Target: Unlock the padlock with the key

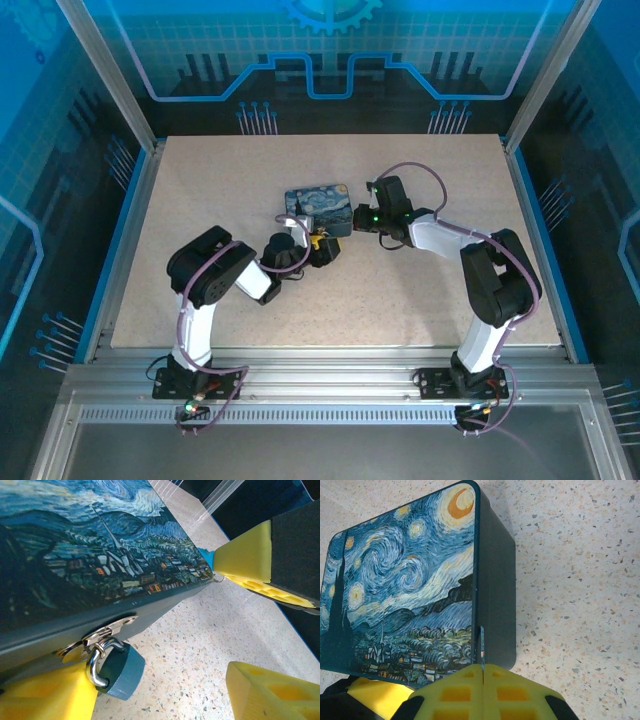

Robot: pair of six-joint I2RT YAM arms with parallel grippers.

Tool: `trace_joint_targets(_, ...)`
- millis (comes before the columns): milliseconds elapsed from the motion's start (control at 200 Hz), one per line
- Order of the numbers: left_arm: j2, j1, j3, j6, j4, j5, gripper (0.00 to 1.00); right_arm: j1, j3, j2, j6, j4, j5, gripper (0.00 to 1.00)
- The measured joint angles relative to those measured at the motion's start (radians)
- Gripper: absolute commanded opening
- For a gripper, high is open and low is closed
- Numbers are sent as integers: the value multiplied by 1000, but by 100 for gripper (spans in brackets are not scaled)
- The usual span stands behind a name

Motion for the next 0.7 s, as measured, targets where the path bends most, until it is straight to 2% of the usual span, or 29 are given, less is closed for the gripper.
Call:
trace_joint_targets(95,6,0,-8,-18,22,0,72,0,-5,-1,0,2,0,0)
trace_joint_targets(150,8,0,-12,-29,33,0,77,0,-10,-2,-1,1,0,0)
trace_joint_targets(265,18,0,-16,-43,69,0,80,0,-11,-2,-4,1,-1,0)
trace_joint_targets(505,40,1,-14,-80,105,8,70,0,-15,-9,-4,3,-1,0)
trace_joint_targets(615,53,2,-1,-88,119,19,78,2,-17,-10,-3,7,-2,0)
trace_joint_targets(700,56,2,7,-97,126,23,79,5,-17,-10,-3,8,-4,0)
